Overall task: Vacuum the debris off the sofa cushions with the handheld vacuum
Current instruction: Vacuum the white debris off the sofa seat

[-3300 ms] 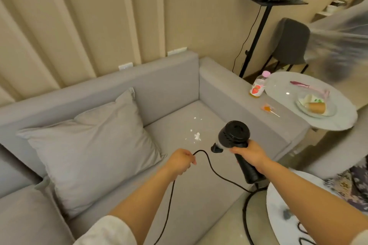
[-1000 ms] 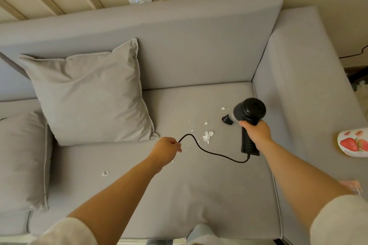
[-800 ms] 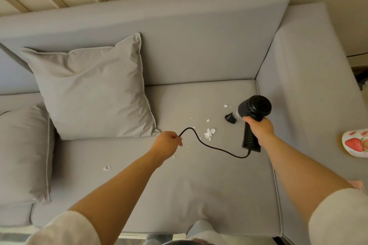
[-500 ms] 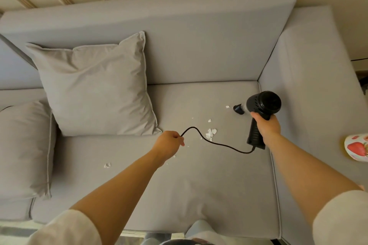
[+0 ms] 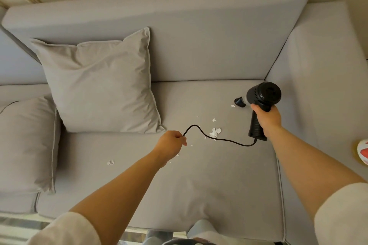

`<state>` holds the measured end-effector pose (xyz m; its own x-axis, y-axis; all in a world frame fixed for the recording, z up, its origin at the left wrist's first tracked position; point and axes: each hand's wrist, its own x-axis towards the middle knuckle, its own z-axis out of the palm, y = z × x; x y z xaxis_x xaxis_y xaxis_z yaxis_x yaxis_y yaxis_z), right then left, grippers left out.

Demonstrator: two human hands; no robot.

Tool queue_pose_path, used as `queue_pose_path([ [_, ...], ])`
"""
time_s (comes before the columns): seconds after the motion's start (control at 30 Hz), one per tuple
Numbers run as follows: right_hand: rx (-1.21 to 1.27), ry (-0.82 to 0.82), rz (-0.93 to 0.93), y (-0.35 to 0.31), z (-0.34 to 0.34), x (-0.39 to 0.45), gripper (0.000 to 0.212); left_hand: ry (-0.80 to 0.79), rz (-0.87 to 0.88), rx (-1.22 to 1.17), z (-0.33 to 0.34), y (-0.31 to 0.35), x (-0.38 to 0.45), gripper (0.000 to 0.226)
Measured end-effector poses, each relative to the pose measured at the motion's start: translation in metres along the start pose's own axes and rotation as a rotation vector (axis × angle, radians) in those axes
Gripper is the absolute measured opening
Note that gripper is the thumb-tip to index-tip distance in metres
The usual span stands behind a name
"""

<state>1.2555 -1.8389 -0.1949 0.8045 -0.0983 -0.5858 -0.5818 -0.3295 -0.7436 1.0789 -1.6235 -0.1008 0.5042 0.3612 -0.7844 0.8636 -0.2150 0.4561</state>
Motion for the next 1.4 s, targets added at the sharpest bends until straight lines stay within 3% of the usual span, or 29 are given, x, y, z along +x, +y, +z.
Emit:
queue_pose_path([
  [0.53, 0.084, 0.005, 0.121, -0.001, 0.003, 0.003, 0.031, 0.009, -0.017, 0.002, -0.003, 0.0, 0.005, 0.03],
  [1.07, 0.042, 0.008, 0.089, -0.002, 0.007, 0.003, 0.028, 0.008, -0.02, -0.005, -0.003, -0.002, 0.009, 0.031],
  [1.4, -0.02, -0.103, 0.116, -0.002, 0.007, -0.024, 0.035, -0.011, -0.032, -0.006, -0.012, -0.01, -0.001, 0.031],
])
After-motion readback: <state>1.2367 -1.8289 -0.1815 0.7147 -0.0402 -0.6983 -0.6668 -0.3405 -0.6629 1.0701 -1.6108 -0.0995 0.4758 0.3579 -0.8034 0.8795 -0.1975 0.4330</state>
